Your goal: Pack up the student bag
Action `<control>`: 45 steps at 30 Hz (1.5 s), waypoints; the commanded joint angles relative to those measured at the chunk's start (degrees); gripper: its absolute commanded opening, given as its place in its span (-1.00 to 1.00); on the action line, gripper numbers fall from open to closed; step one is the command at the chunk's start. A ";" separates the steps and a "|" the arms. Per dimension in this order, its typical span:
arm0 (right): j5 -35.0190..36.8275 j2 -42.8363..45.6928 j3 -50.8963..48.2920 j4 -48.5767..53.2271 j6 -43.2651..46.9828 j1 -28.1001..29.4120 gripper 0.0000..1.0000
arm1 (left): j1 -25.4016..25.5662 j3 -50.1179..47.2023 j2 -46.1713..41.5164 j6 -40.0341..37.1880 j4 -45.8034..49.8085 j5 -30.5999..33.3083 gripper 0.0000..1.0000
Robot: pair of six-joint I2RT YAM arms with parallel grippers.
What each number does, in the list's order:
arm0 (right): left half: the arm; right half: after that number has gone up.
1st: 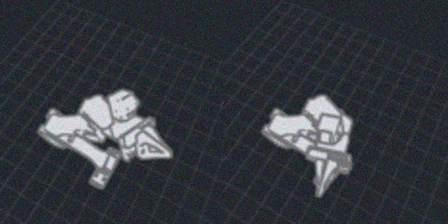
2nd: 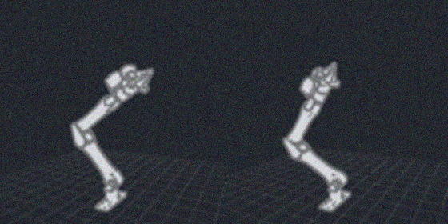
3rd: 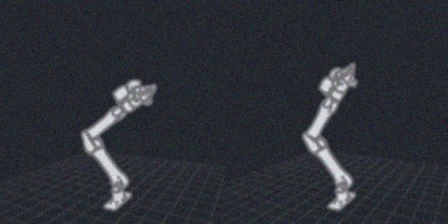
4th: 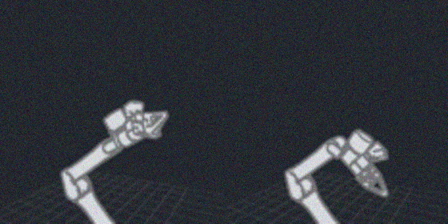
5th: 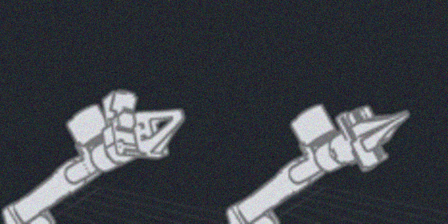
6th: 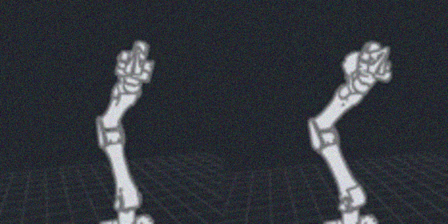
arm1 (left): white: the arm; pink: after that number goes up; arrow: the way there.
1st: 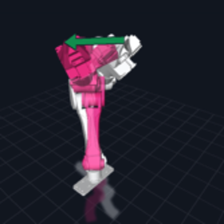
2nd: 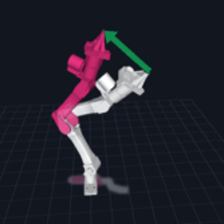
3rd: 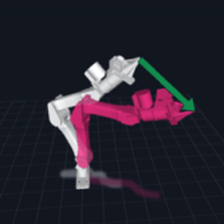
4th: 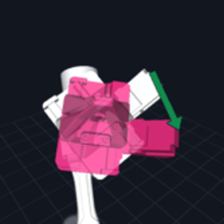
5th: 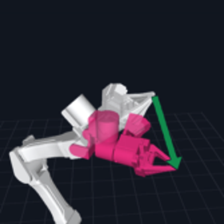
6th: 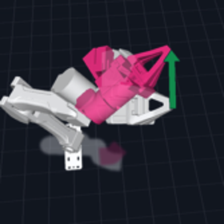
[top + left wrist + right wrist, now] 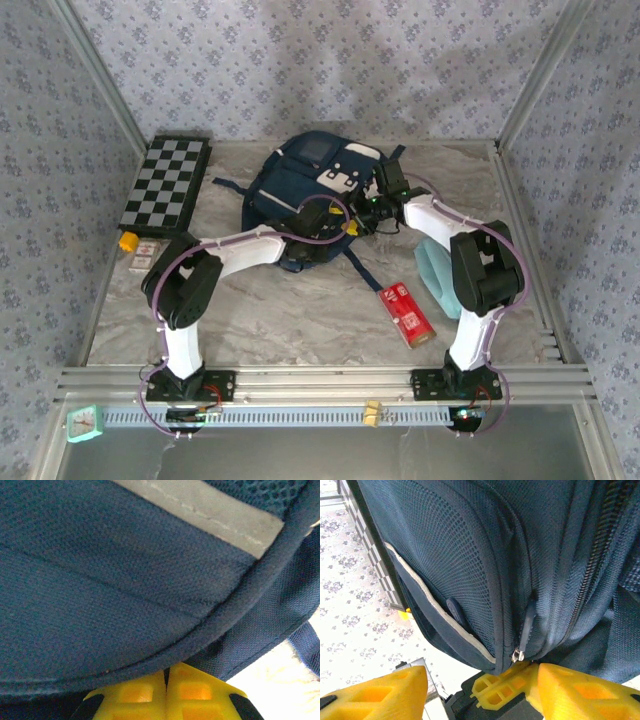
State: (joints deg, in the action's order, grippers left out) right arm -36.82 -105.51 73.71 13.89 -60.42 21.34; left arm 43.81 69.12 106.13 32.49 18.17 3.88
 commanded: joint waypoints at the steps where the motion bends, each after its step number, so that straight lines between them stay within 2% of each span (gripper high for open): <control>1: 1.55 2.91 -1.87 1.02 -2.04 0.92 0.23 | -0.93 -1.12 -5.25 -0.49 -0.44 2.44 -1.00; 7: 3.58 2.68 -7.78 -9.24 -10.79 4.47 0.25 | -1.01 -4.22 -11.84 -0.42 -2.84 3.29 -1.00; 12: 4.80 -0.16 -5.89 -14.20 -14.02 5.72 0.24 | -0.37 -3.91 -14.54 -1.32 -1.80 1.08 -1.00; 15: 4.44 -0.41 -3.01 -15.12 -14.43 5.92 0.15 | -0.06 -2.44 -15.07 -2.34 1.76 2.71 -1.00; 18: 6.40 1.55 -2.34 -10.97 -11.75 5.67 -0.04 | -0.14 -2.21 -16.02 -3.54 4.17 4.86 -1.00; 26: 5.47 3.30 -2.77 -4.75 -4.95 -0.28 -1.00 | -2.99 -5.60 -18.47 -3.03 7.39 10.27 -1.00; 34: 0.01 2.69 0.92 -0.65 2.38 -8.86 -1.00 | -6.33 -10.76 -22.43 -4.54 5.90 9.96 -1.00; 37: -3.29 0.43 5.26 1.20 4.04 -11.46 -1.00 | -5.68 -11.80 -23.37 -4.45 3.36 4.89 -1.00; 42: -2.94 2.97 5.38 1.24 3.33 -10.80 -1.00 | -5.14 -7.79 -21.12 -4.95 2.19 0.61 -1.00; 45: -2.90 3.99 4.03 1.64 2.36 -10.33 -1.00 | -5.14 -4.99 -19.37 -5.66 3.12 1.64 -1.00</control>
State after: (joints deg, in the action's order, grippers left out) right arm -38.41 -103.59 78.35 13.56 -58.83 9.89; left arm 38.04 59.86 85.97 28.51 21.02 7.40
